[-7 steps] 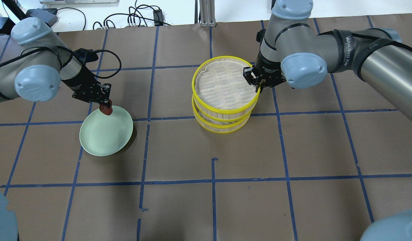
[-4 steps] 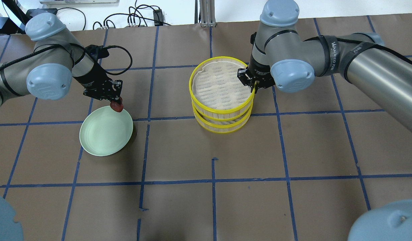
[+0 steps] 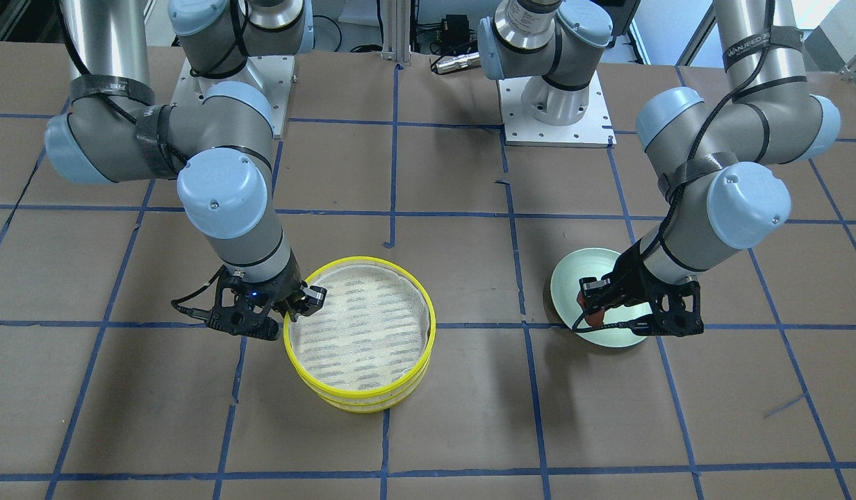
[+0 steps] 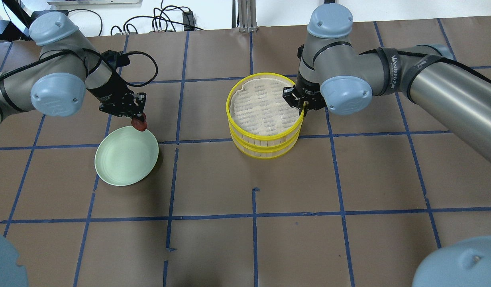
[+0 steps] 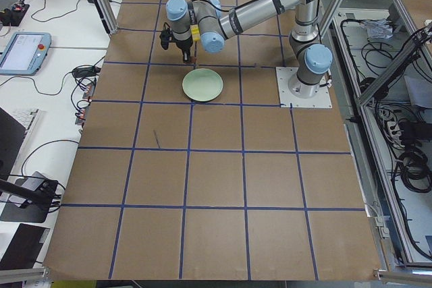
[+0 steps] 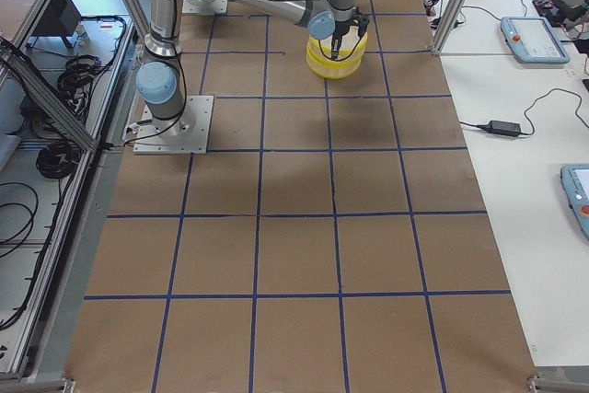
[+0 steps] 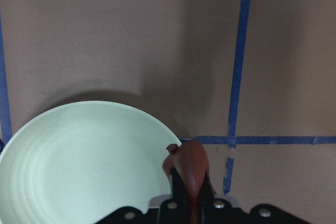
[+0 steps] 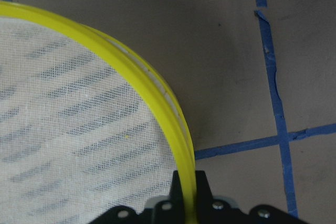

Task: Place buns in different layers of steamer
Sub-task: 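Hold the brown bun while the right gripper releases the steamer rim and withdraws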

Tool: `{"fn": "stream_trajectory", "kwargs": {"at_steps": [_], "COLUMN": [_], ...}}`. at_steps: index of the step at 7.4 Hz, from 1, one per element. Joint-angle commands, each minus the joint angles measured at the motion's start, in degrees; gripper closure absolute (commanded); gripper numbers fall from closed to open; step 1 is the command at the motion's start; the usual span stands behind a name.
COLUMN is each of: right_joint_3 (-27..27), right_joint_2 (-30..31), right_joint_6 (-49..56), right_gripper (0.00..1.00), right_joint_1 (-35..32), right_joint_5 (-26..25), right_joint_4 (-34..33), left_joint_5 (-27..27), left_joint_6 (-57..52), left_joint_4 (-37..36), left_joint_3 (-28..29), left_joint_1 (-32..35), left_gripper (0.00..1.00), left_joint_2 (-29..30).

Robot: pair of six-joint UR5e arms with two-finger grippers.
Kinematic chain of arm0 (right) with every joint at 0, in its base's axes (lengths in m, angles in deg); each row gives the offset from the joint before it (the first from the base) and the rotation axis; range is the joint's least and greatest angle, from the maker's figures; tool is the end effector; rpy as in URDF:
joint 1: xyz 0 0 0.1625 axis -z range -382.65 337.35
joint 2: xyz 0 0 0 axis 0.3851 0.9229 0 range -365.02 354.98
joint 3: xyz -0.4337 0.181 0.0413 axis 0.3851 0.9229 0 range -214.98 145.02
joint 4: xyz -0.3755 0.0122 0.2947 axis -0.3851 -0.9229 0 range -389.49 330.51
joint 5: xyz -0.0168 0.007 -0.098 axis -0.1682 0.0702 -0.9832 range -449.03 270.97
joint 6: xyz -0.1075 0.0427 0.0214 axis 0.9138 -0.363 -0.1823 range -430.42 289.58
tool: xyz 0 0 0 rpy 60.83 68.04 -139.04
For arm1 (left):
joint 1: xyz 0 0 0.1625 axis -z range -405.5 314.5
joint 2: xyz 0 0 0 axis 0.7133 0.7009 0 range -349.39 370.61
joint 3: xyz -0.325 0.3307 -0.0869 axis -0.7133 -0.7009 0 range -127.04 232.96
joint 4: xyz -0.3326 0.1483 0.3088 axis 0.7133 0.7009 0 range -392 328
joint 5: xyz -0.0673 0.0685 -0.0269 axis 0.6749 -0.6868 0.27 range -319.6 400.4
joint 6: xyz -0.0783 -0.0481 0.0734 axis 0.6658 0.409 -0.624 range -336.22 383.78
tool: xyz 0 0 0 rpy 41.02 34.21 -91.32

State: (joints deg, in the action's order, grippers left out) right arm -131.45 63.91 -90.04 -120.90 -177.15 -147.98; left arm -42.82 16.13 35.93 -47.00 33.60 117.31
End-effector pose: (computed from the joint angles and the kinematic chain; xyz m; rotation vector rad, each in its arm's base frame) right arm 0.2330 -0.6511 0.2748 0.3071 3.0905 -0.0125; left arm -0.0244 -0.6517 0.2843 0.0925 -3.0092 -0.0898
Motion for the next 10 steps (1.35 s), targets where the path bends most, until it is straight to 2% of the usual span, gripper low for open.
{"fn": "stream_trajectory", "kwargs": {"at_steps": [1, 2, 3, 5, 6, 7, 8, 9, 10], "right_joint_3": [-0.3, -0.3, -0.3, -0.4, -0.2, 0.6, 3.5, 7.1, 7.9], "right_joint_2": [0.0, 0.0, 0.0, -0.1, 0.0, 0.8, 3.3, 7.4, 10.8], "right_joint_6": [0.0, 0.1, 0.2, 1.5, 1.7, 5.5, 7.6, 11.9, 17.1], "right_gripper": [0.86, 0.85, 0.78, 0.71, 0.28, 0.12, 0.04, 0.04, 0.03], "right_joint_1": [-0.3, -0.3, -0.3, -0.3, -0.2, 0.2, 3.1, 8.2, 11.6], "right_joint_5": [0.2, 0.1, 0.1, -0.1, -0.1, -0.5, -0.5, -0.2, 0.3], "right_joint_4": [-0.1, 0.0, 0.0, 0.0, -0.4, -0.3, 2.3, 14.9, 19.1], "left_joint_5": [0.0, 0.0, 0.1, 0.1, 0.1, -0.8, -0.5, -0.2, 0.0], "left_joint_6": [0.2, 0.2, 0.3, 0.3, 0.4, 0.7, 3.9, 8.5, 12.0], "left_joint_4": [0.1, 0.1, 0.1, 0.0, 0.0, 0.4, 3.8, 6.1, 6.4], "left_joint_3": [0.1, 0.1, 0.1, 0.1, 0.2, 1.5, 4.5, 7.2, 8.8], "left_joint_1": [0.0, 0.0, 0.0, 0.0, 0.0, 0.4, 1.5, 4.5, 7.6], "left_gripper": [0.99, 0.99, 0.99, 0.99, 0.99, 0.99, 0.99, 0.99, 0.99], "left_joint_2": [0.0, 0.1, 0.1, 0.1, 0.2, -0.1, 0.2, 0.3, 0.8]}}
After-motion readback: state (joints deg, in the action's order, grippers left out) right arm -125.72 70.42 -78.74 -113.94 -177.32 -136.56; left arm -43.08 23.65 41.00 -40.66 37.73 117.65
